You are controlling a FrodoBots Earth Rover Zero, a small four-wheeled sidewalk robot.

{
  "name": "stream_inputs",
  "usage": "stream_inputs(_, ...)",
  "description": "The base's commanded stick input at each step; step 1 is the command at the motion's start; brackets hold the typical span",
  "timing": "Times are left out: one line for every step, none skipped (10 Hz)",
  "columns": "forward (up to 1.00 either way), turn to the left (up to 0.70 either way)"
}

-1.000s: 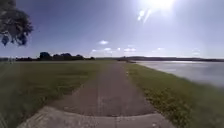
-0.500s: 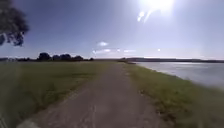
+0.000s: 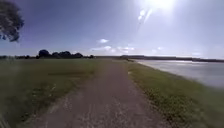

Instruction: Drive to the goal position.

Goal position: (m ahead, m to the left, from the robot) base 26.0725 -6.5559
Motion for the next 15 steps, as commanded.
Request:
stream_inputs(0.7,0.0)
stream_inputs(0.7,0.0)
stream_inputs(0.7,0.0)
stream_inputs(0.7,0.0)
stream_inputs(0.7,0.0)
stream_inputs(0.7,0.0)
stream_inputs(0.7,0.0)
stream_inputs(0.7,0.0)
stream_inputs(0.7,0.0)
stream_inputs(0.7,0.0)
stream_inputs(0.7,0.0)
stream_inputs(0.7,0.0)
stream_inputs(0.7,0.0)
stream_inputs(0.7,0.0)
stream_inputs(0.7,0.0)
